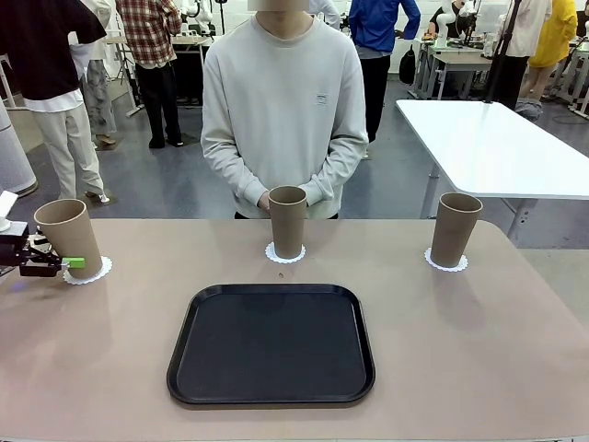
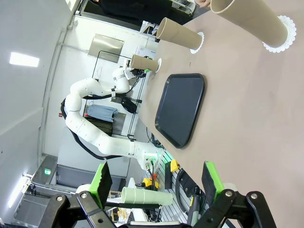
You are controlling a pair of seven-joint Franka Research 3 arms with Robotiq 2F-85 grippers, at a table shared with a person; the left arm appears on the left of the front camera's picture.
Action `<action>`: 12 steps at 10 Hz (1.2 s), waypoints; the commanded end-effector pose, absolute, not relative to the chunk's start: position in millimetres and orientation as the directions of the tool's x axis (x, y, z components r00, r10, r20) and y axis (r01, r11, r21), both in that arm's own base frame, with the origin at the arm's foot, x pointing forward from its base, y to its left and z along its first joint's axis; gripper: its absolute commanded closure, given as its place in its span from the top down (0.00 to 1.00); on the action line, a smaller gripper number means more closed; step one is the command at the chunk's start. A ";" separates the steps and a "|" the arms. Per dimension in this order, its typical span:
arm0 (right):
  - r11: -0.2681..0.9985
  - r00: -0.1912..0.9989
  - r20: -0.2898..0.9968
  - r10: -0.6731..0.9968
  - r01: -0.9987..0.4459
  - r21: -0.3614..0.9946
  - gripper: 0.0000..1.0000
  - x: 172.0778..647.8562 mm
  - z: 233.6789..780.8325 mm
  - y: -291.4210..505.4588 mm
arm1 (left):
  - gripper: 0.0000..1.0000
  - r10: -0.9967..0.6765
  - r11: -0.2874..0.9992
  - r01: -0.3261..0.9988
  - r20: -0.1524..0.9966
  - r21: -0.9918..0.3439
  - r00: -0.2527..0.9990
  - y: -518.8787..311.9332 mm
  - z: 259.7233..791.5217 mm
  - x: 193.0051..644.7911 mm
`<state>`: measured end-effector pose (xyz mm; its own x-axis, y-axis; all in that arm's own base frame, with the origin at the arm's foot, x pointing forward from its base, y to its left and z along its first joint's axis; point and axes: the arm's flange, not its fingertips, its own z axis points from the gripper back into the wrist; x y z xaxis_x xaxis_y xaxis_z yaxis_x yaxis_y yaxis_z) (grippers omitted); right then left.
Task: Place coasters on the table and set cups on them.
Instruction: Take one Reusable plastic cup from the Flat Tray and place it on a coaster set by the human.
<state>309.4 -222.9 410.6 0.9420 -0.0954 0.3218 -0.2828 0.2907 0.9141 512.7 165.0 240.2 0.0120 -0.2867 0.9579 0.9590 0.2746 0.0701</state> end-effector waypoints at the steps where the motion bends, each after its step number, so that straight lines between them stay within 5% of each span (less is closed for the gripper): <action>1: 0.283 0.941 0.325 -0.098 -0.287 0.915 1.00 308.5 409.4 -222.0 | 0.82 -0.269 0.285 0.958 0.962 0.028 0.052 167.2 240.2 522.1; 6: 0.283 0.941 0.325 -0.098 -0.287 0.915 1.00 308.5 409.4 -222.0 | 0.85 -0.239 0.293 0.956 0.966 -0.023 0.097 167.1 235.7 528.3; 7: 0.283 0.941 0.325 -0.098 -0.287 0.915 1.00 308.5 409.4 -222.0 | 1.00 -0.240 0.287 0.958 0.965 -0.030 0.102 167.1 235.9 529.0; 12: 0.283 0.941 0.325 -0.098 -0.287 0.915 1.00 308.5 409.4 -222.0 | 1.00 -0.239 0.261 0.963 0.963 -0.061 0.126 168.6 236.1 530.7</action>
<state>309.4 -222.9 410.6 0.9420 -0.0954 0.3218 -0.2828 0.2907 0.9141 527.1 164.8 234.4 0.1100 -0.2491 0.9622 0.9588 0.2818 -0.0367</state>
